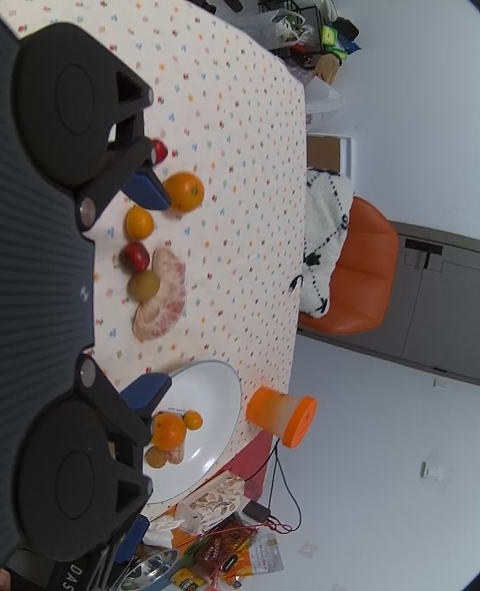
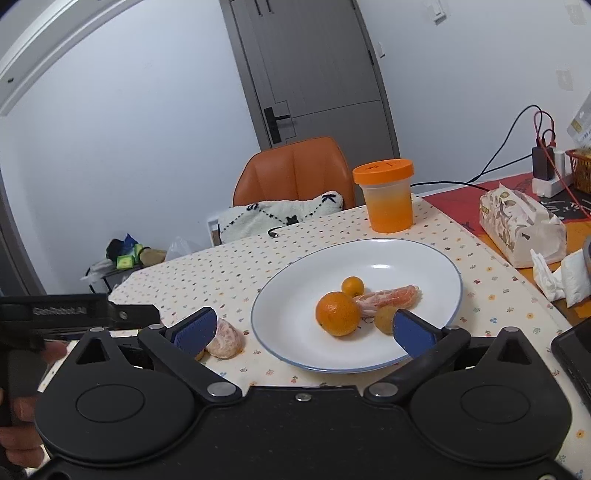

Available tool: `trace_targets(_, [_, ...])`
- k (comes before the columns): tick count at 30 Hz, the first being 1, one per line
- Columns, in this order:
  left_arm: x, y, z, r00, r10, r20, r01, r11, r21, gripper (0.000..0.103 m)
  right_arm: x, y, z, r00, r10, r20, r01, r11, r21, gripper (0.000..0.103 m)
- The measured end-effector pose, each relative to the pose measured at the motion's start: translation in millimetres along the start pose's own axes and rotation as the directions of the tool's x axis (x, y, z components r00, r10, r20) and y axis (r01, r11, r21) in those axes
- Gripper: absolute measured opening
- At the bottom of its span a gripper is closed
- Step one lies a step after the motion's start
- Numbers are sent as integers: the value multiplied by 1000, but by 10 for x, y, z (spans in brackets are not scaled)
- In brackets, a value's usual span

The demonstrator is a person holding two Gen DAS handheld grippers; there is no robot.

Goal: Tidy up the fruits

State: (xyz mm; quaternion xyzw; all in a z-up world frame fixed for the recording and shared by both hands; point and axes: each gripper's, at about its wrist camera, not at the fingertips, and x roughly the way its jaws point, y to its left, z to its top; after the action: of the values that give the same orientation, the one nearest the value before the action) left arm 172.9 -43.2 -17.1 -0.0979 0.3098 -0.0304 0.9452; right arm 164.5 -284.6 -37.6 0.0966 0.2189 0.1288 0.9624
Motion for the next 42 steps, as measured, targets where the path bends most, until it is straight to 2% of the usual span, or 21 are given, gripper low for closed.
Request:
trace_targets(4, [-85, 103, -14, 1000, 17, 13, -17, 1000, -6, 103, 0, 94, -4, 1000, 12, -2, -12, 1000, -2, 103])
trace_targets(9, [-192, 272, -29, 1000, 13, 21, -12, 1000, -20, 103, 27, 228, -23, 999, 38, -7, -38, 999, -22, 103])
trace_targets(16, [-294, 468, -51, 997, 67, 43, -65, 997, -47, 103, 38, 390, -53, 997, 77, -25, -78, 996, -52, 103])
trace_targets(22, [-350, 643, -77, 993, 103, 51, -100, 993, -59, 103, 62, 496, -79, 985, 160, -58, -163, 985, -56, 103])
trace_targets(24, [-351, 705, -88, 993, 104, 47, -101, 992, -74, 103, 88, 552, -93, 984, 163, -67, -168, 983, -78, 102])
trace_targets(26, [-342, 763, -99, 994, 100, 39, -96, 991, -94, 103, 130, 585, -101, 982, 171, -83, -178, 980, -86, 99])
trace_targets(28, [-332, 808, -112, 995, 98, 30, -95, 990, -103, 103, 190, 607, -111, 977, 182, -108, -191, 978, -86, 87])
trace_targets(36, [-241, 952, -165, 993, 119, 3, -118, 983, -139, 103, 394, 673, -149, 965, 192, -178, -211, 973, -95, 71])
trace_targets(40, [-189, 992, -178, 991, 131, 13, -128, 982, -142, 103, 484, 712, -169, 959, 200, -203, -223, 970, -100, 56])
trace_targets(42, [-187, 1008, -184, 989, 142, 40, -135, 980, -148, 103, 536, 727, -174, 955, 205, -214, -229, 969, -97, 53])
